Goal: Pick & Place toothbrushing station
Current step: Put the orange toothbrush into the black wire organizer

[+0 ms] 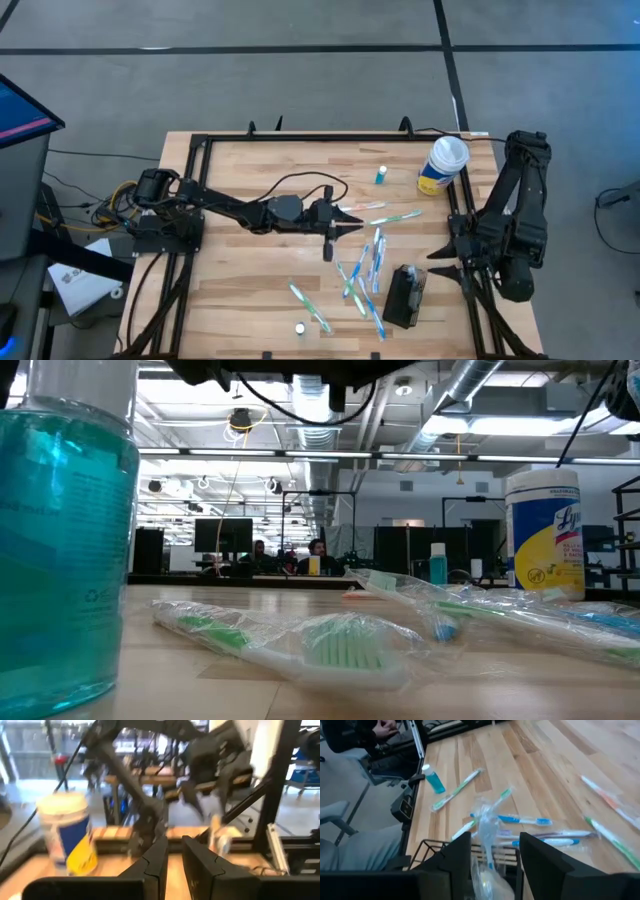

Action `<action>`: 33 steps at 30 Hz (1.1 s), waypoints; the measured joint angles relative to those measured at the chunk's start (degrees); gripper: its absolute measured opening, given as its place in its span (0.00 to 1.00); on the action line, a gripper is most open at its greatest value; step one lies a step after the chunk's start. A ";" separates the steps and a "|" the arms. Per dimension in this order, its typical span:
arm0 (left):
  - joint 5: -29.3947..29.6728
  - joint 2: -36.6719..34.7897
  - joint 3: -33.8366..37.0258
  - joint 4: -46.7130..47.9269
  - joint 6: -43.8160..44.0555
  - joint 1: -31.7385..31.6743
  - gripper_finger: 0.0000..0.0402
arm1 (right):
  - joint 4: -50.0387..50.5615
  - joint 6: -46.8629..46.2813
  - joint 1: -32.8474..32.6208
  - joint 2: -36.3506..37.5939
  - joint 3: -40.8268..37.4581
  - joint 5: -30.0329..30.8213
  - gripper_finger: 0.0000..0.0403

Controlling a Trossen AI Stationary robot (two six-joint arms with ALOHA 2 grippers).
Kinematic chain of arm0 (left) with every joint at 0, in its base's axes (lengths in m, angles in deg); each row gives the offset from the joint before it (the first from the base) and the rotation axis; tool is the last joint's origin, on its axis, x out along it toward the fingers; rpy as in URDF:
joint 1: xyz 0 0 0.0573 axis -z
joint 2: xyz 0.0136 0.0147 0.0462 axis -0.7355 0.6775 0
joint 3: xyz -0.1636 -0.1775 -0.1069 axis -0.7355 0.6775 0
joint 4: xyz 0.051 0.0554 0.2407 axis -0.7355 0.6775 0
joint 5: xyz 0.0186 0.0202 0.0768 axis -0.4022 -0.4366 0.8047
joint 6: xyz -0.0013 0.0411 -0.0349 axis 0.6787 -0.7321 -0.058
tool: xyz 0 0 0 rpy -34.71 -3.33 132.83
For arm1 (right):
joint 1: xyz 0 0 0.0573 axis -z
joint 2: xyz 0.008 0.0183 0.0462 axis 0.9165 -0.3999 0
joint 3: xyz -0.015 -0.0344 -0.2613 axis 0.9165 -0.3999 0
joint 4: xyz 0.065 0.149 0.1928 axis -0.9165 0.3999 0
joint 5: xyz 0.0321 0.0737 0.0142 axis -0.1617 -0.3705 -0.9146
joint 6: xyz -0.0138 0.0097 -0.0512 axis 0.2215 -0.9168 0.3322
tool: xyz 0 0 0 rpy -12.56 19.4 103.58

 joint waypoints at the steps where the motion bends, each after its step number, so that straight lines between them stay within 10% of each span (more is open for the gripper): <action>1: 0.03 0.00 0.00 1.37 0.71 -0.71 0.12 | -0.08 0.94 0.34 0.62 0.00 -0.01 0.38; 33: -6.54 1.50 -3.01 30.02 6.52 -15.23 0.19 | -0.38 11.86 12.53 11.03 0.02 -8.98 0.30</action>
